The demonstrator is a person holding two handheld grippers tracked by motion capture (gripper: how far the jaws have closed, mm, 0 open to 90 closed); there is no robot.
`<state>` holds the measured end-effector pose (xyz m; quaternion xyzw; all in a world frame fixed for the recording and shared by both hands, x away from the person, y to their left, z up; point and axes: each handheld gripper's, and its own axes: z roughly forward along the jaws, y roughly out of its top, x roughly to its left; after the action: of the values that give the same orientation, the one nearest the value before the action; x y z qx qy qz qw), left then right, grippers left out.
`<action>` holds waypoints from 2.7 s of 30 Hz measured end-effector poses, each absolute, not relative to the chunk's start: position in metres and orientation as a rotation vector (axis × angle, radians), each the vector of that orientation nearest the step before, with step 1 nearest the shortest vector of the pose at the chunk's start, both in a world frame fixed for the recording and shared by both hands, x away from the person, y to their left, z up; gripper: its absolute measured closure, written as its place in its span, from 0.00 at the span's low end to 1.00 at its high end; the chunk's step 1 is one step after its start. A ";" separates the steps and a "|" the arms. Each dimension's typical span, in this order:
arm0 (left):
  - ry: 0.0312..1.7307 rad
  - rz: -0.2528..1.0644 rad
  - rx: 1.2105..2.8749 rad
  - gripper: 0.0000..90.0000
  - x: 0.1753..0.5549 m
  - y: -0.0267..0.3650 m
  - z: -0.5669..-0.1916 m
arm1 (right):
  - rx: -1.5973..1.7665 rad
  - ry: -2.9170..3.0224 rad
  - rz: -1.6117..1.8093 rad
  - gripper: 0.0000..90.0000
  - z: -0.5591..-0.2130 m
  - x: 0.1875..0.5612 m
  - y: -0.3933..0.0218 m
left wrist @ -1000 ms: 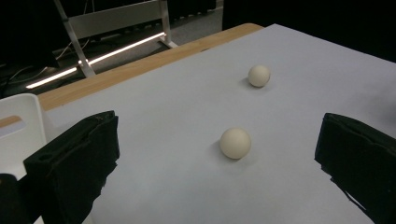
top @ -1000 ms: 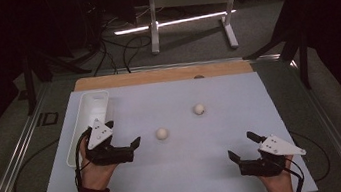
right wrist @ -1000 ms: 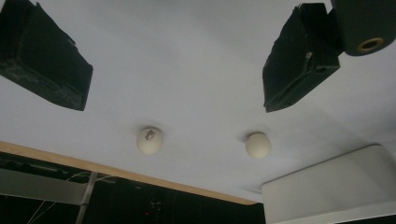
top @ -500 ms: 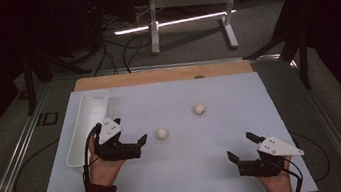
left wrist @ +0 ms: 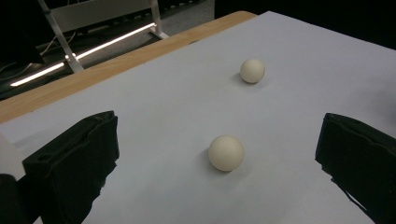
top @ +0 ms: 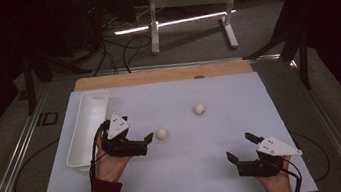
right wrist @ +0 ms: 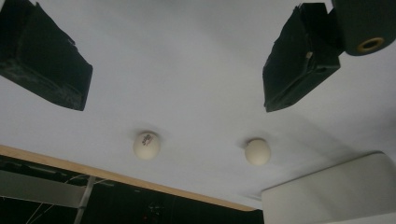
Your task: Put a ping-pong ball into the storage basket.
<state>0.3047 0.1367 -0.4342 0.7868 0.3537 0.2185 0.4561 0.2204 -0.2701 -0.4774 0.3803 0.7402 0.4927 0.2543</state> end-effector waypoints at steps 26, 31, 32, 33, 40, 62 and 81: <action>0.864 0.462 1.987 0.00 0.322 0.116 -0.447 | 1.031 2.024 1.335 0.09 -0.479 0.220 -0.267; 0.864 0.448 2.001 0.00 0.326 0.113 -0.450 | 1.030 2.025 1.332 0.09 -0.479 0.220 -0.267; 0.863 0.444 2.002 0.00 0.327 0.113 -0.451 | 1.031 2.024 1.332 0.09 -0.479 0.220 -0.267; 0.865 0.440 2.001 0.00 0.327 0.113 -0.452 | 1.032 2.024 1.331 0.09 -0.479 0.220 -0.267; 0.879 0.398 2.006 0.00 0.334 0.112 -0.457 | 1.032 2.024 1.331 0.09 -0.479 0.220 -0.267; 0.911 0.334 2.049 0.00 0.349 0.103 -0.474 | 1.036 2.014 1.333 0.09 -0.479 0.221 -0.268; 0.926 0.281 2.076 0.01 0.357 0.094 -0.489 | 1.034 2.013 1.326 0.09 -0.479 0.221 -0.268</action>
<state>0.3566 0.0936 -0.4893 0.8256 0.3682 0.1119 0.4127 0.2210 -0.2679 -0.4787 0.3812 0.7418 0.4887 0.2562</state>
